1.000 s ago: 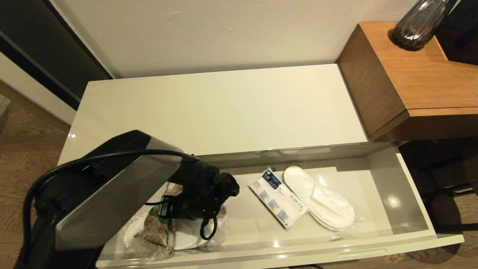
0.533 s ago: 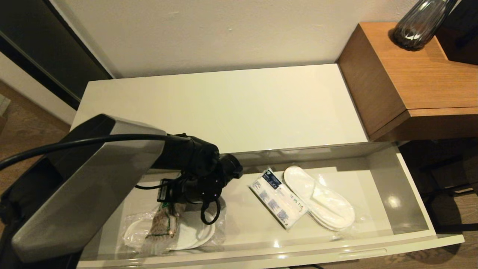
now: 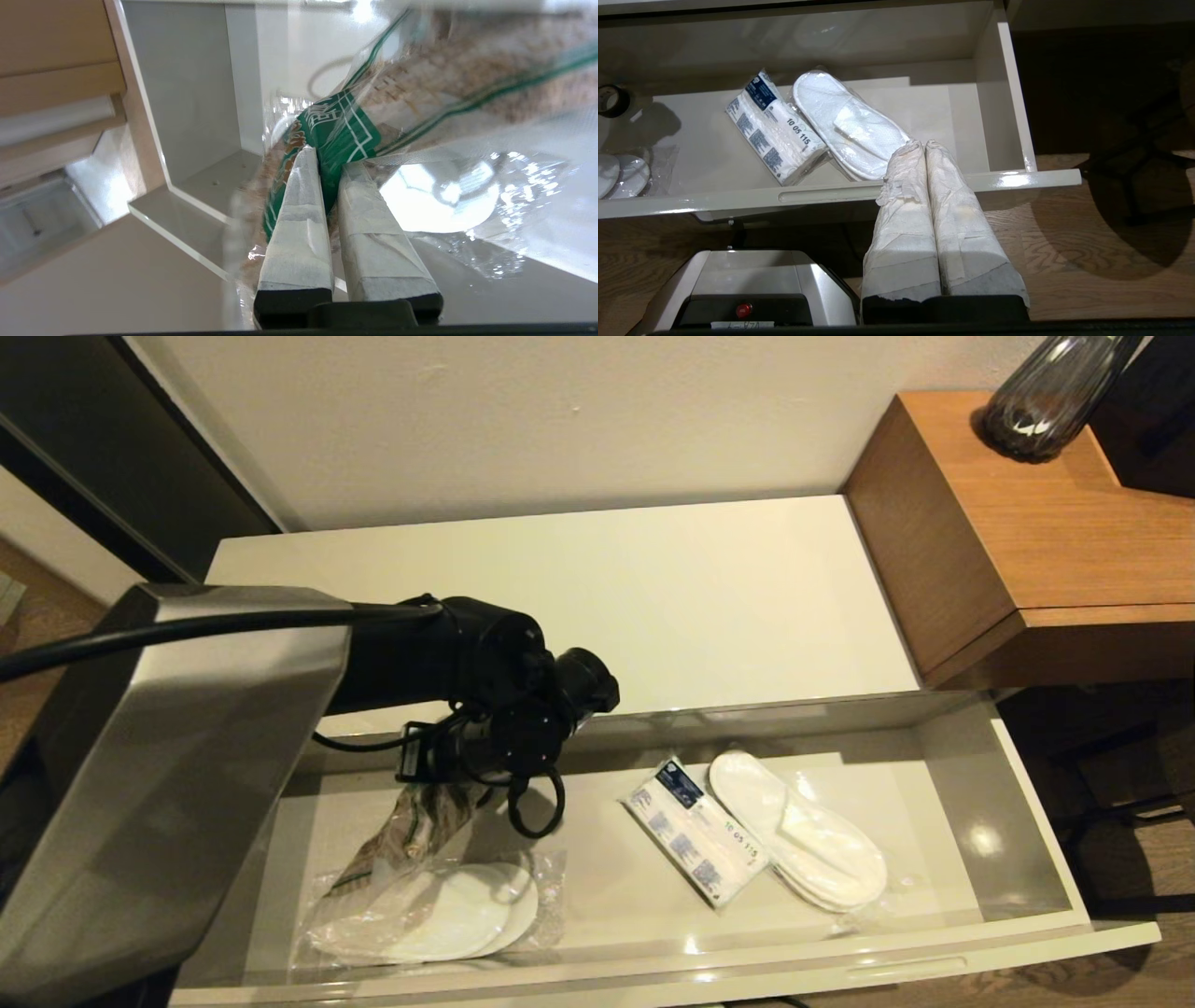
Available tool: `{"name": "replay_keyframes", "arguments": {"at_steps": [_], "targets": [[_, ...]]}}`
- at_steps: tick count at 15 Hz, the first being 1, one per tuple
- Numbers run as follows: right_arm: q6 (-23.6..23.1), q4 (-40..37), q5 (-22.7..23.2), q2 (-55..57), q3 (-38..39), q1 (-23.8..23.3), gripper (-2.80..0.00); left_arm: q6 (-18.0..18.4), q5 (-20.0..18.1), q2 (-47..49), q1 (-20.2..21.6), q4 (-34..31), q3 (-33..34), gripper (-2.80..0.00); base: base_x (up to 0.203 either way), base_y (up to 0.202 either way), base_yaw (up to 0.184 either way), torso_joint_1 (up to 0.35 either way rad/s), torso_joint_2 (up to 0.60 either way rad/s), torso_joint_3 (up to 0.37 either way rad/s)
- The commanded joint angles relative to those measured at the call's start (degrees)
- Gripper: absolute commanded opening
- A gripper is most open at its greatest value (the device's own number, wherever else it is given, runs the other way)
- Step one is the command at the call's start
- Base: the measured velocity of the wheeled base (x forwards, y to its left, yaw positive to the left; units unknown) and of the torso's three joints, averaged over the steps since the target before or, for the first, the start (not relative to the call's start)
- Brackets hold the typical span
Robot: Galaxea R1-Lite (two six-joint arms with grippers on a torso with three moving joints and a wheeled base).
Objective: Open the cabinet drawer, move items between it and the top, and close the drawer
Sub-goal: Take out the solid drinks from the drawer, then place the solid drinks on the table
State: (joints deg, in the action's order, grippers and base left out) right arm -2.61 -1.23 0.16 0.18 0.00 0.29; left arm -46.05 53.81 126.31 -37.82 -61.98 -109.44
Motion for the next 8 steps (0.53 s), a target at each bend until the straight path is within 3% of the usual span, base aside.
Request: {"name": "replay_keyframes", "arguments": {"at_steps": [1,4,8], "targets": [[0.0,0.0,0.0,0.1,0.1,0.1,-2.8,0.4,0.3,-1.8,-0.6,-0.2,-1.3,-2.8,0.0,0.0,0.0,0.0,0.0,0.0],[0.0,0.0,0.0,0.1,0.1,0.1,-2.8,1.0,0.3,-4.1,-1.2,-0.1,-1.2,-2.8,0.0,0.0,0.0,0.0,0.0,0.0],[0.0,0.0,0.0,0.1,0.1,0.1,-2.8,6.6,0.4,-11.4,-1.2,2.1,-1.3,-2.8,0.0,0.0,0.0,0.0,0.0,0.0]]}}
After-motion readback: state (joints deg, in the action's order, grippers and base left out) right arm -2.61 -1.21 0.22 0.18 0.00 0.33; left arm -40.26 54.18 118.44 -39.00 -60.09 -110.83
